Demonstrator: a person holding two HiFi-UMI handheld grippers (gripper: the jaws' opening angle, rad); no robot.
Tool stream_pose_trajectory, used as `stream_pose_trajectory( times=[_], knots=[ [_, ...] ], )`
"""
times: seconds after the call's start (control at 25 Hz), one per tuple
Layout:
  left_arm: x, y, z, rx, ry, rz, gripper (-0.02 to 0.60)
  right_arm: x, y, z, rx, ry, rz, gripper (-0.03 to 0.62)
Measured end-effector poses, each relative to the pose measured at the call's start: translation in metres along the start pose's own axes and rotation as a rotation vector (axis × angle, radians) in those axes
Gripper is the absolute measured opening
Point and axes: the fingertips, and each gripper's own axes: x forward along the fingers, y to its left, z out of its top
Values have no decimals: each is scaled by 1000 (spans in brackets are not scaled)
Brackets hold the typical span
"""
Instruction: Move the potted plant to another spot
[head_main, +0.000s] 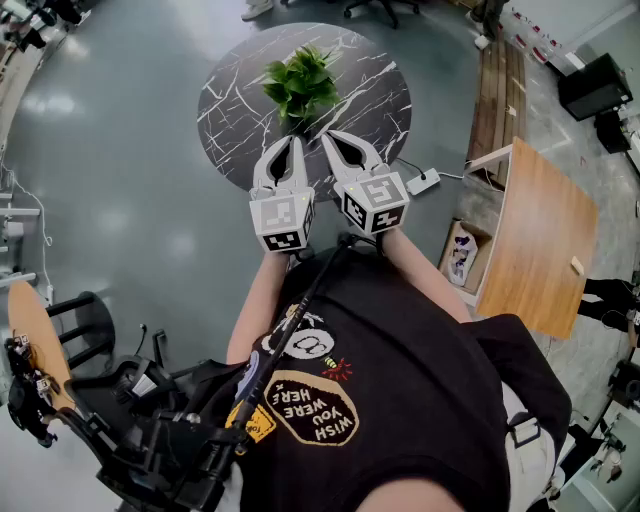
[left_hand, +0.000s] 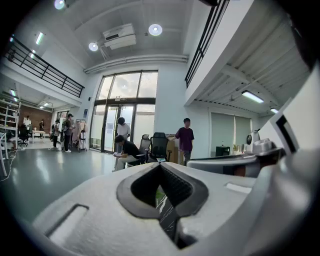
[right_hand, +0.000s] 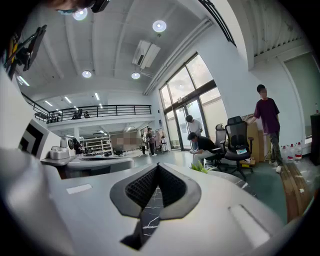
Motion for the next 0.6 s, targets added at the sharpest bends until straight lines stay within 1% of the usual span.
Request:
stream_pose_trajectory(
  times=[0.6],
  knots=[
    [-4, 2, -1, -6, 0, 8, 3, -2, 1, -1, 2, -3, -4, 2]
  ],
)
